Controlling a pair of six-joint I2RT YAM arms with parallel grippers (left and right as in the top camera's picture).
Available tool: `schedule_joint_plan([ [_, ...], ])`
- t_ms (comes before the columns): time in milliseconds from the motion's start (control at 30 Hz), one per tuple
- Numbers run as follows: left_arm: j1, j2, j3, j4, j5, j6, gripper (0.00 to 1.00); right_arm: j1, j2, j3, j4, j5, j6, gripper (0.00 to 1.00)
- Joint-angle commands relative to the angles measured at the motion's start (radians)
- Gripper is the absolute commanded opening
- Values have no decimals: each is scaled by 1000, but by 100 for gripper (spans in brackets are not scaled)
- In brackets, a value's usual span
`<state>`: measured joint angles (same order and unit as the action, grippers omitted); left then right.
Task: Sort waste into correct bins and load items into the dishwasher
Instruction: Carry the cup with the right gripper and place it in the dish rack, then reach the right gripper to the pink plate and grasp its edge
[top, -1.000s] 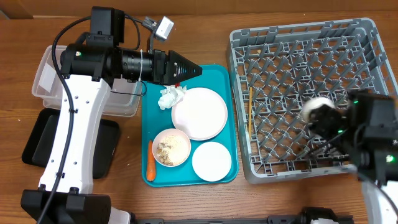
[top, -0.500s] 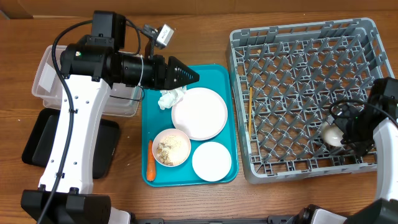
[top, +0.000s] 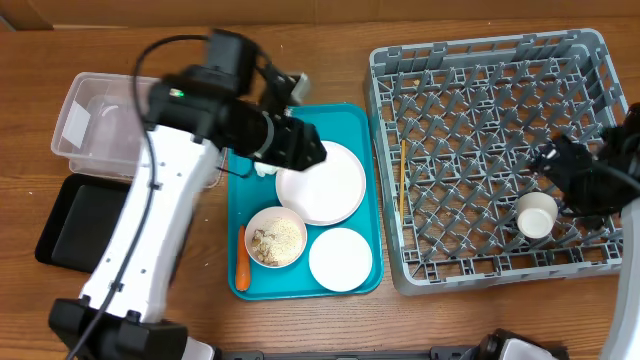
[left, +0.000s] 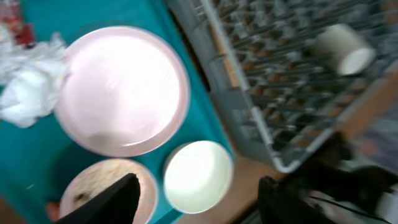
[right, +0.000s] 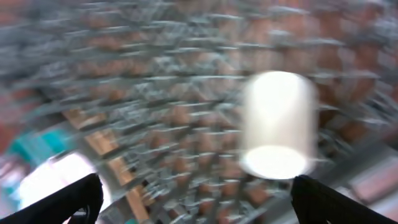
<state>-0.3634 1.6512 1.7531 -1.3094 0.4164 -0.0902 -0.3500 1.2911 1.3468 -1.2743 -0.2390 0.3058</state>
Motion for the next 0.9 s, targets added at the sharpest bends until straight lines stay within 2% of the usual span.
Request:
schedule_joint_plan([
  [0, -93, -14, -27, 8, -414, -155, 65, 43, -91, 31, 14, -160, -68, 100],
  [67, -126, -5, -46, 17, -450, -179, 66, 66, -126, 31, 19, -159, -68, 100],
  [333, -142, 13, -236, 104, -412, -180, 63, 134, -181, 30, -23, -165, -72, 100],
  [400, -141, 13, -285, 137, -412, -180, 63, 164, -180, 28, -28, -221, -106, 99],
  [467, -134, 13, -311, 152, -413, -203, 62, 211, -177, 27, -27, -309, -154, 94],
  [633, -83, 7, -293, 151, -403, -256, 58, 427, -132, 11, 13, -294, -123, 88],
  [867, 2, 2, -165, 74, -309, -254, 56, 766, 56, -44, 117, -53, -16, 87],
])
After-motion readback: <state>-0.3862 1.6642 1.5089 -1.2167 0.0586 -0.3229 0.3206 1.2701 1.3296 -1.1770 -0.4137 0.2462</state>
